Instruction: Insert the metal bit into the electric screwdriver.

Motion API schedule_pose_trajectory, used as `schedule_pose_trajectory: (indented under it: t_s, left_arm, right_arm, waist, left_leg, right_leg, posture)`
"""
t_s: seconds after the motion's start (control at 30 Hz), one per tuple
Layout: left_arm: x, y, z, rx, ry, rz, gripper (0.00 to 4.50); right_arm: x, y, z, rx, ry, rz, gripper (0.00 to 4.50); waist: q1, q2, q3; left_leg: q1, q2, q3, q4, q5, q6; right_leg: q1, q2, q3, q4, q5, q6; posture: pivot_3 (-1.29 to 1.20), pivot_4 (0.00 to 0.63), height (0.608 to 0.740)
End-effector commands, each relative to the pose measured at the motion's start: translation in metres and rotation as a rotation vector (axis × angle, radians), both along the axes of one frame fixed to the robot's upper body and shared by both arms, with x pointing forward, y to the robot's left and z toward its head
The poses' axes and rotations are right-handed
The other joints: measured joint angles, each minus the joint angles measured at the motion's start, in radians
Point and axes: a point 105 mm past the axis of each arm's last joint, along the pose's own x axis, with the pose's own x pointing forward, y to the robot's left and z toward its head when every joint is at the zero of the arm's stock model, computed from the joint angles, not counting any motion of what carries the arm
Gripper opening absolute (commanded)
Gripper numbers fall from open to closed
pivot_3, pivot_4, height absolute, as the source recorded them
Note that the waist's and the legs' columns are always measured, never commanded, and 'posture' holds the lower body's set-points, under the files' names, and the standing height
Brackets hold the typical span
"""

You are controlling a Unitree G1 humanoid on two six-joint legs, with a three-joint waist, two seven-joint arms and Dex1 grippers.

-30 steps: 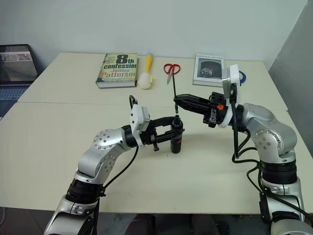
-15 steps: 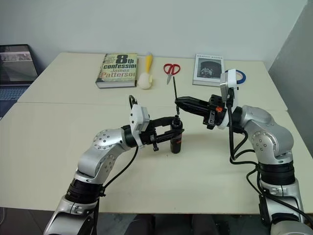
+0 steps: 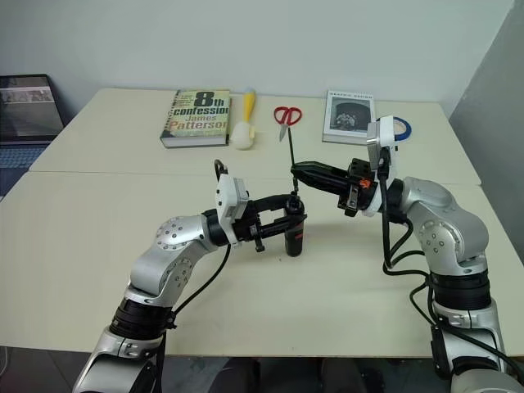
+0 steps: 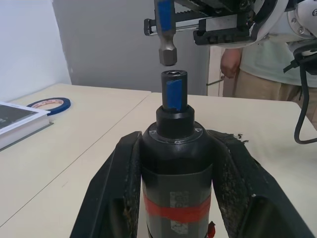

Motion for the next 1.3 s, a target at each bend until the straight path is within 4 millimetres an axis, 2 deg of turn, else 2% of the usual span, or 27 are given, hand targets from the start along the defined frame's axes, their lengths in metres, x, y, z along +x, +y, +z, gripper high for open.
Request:
schedule_pose_trajectory:
  t_s: [0.03, 1.3]
  left_arm:
    - [0.002, 0.005, 0.0, 0.015, -0.011, 0.019, 1.64]
    - [0.0, 0.001, 0.001, 0.029, -0.007, 0.003, 1.64]
  right_arm:
    - [-0.009, 0.001, 0.013, 0.028, -0.058, 0.017, 0.0]
    - [-0.011, 0.003, 0.001, 0.01, -0.036, 0.013, 0.0]
  waist:
    - [0.0, 0.0, 0.0]
    - [0.0, 0.0, 0.0]
  left_leg:
    - [0.0, 0.0, 0.0, 0.0, 0.0, 0.0]
    - [0.0, 0.0, 0.0, 0.0, 0.0, 0.0]
  right_leg:
    - [0.0, 0.0, 0.0, 0.0, 0.0, 0.0]
    - [0.0, 0.0, 0.0, -0.001, 0.0, 0.0]
  posture:
    - [0.0, 0.15, 0.74]
    - [0.0, 0.15, 0.74]
